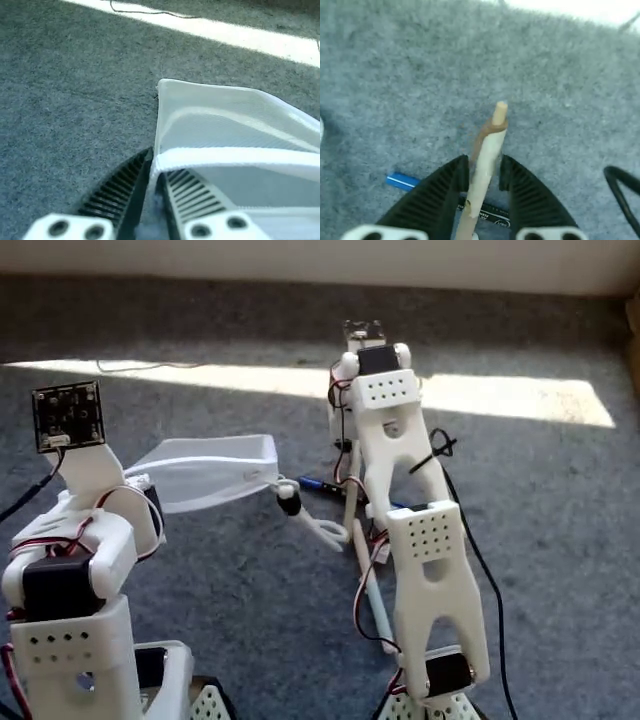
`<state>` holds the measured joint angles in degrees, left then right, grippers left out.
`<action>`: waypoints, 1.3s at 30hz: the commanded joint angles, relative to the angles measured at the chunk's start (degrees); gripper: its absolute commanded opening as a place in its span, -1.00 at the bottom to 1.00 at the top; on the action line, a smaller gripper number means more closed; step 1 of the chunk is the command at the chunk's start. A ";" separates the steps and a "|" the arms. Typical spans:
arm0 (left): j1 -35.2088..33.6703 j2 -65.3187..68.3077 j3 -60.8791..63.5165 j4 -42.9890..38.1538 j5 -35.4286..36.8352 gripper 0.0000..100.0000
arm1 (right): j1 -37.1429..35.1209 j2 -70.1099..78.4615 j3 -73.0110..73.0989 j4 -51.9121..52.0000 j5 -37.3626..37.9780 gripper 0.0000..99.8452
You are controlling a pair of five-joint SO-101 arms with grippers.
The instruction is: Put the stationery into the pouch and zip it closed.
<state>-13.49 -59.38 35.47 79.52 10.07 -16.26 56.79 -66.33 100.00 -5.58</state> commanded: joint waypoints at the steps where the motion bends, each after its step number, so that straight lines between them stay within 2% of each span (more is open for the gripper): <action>1: -1.10 0.31 -2.59 -0.09 -1.14 -0.99 | -0.04 -2.15 0.04 0.75 0.79 -0.65; 13: -1.10 0.31 0.13 -0.35 -1.49 -0.99 | -1.45 2.33 -0.31 -7.16 0.44 -0.65; 23: -1.10 0.31 0.31 -0.35 -1.49 -0.99 | -2.42 8.92 -2.77 -7.69 0.35 -0.65; 25: -1.10 0.31 0.84 -0.35 -1.49 -0.99 | -2.42 9.71 -2.77 -7.43 0.35 -0.70; 30: -1.10 0.31 0.92 -0.35 -1.49 -0.99 | -2.33 9.89 -3.74 -7.16 0.70 -1.00; 39: -1.10 0.31 0.92 -0.26 -1.49 -0.99 | -2.42 10.15 -15.08 1.01 0.79 -0.99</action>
<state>-13.58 -59.82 36.70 79.52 9.01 -17.23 67.69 -74.59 98.07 -5.49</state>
